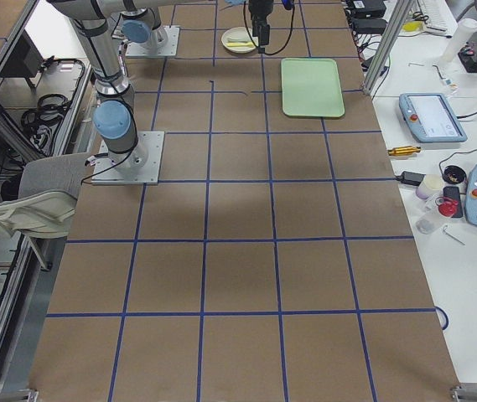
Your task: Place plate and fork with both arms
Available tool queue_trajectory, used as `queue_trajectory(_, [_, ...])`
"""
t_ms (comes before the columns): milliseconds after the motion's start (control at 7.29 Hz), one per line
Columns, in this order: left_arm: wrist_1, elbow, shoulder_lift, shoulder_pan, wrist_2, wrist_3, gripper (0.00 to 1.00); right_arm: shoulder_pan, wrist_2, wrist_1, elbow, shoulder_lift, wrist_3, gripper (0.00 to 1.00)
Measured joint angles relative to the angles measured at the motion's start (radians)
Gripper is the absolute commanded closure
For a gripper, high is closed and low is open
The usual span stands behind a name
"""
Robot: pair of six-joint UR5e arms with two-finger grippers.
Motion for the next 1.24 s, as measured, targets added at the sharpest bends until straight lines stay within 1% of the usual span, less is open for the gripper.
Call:
queue_trajectory(961, [-0.001, 0.002, -0.003, 0.0, 0.001, 0.001, 0.0, 0.002, -0.009, -0.009, -0.004, 0.007, 0.013, 0.0])
queue_trajectory(1235, [0.014, 0.022, -0.015, 0.0, 0.011, 0.002, 0.0, 0.002, -0.009, -0.01, -0.005, 0.008, 0.014, 0.0])
